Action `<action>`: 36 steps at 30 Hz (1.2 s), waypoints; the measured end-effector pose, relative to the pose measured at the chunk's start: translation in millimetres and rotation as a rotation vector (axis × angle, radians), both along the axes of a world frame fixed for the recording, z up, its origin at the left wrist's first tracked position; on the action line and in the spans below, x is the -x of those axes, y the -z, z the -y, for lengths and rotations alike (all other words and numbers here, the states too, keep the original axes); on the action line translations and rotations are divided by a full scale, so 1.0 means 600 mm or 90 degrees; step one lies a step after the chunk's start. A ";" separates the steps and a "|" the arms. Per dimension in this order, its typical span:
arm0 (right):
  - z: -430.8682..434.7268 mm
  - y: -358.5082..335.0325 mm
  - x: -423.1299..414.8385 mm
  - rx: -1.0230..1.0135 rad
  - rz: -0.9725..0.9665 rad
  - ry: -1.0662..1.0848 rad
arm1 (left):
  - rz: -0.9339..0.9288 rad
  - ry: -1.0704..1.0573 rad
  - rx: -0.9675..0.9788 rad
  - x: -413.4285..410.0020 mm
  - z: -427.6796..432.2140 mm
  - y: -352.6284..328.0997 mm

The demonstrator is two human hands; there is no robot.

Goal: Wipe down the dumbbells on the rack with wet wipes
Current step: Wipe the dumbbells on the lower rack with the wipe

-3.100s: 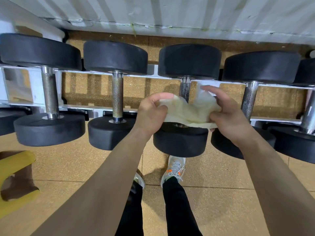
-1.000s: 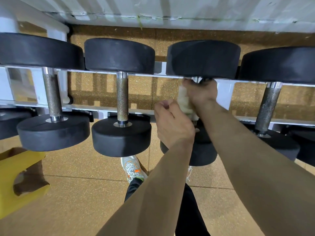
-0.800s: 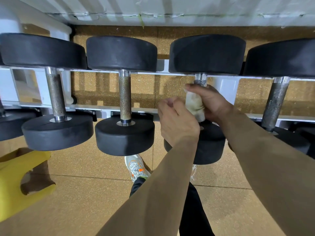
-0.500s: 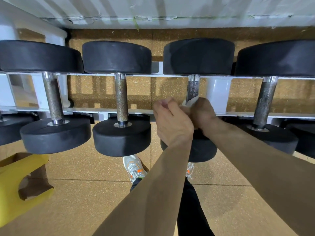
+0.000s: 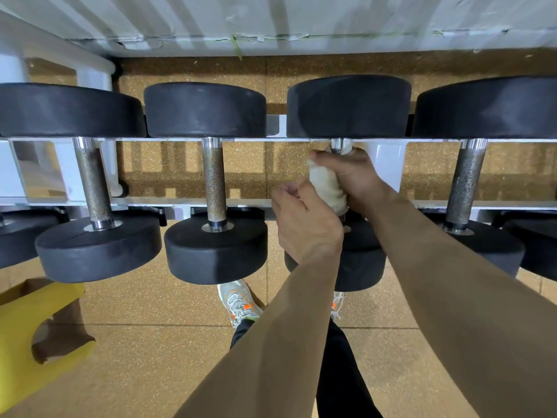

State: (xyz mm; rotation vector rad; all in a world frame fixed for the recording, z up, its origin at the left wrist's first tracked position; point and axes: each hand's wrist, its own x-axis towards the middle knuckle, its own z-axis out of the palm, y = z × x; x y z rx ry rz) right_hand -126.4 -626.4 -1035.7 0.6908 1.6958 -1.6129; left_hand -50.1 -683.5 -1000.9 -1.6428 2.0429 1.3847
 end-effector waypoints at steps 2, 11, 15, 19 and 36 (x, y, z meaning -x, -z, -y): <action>-0.026 0.004 -0.007 0.115 0.072 -0.056 | -0.001 0.008 0.000 0.000 -0.001 -0.002; -0.021 -0.016 -0.042 -0.272 -0.009 -0.344 | 0.006 0.016 0.001 0.001 -0.001 -0.004; -0.009 -0.029 -0.039 -0.450 -0.100 -0.345 | 0.005 0.018 0.004 0.001 0.001 -0.002; 0.012 0.001 -0.028 -0.456 -0.118 -0.157 | 0.007 0.031 0.010 0.002 0.003 0.001; -0.054 -0.017 -0.016 0.115 0.070 0.095 | 0.020 0.167 -0.113 0.014 0.041 0.013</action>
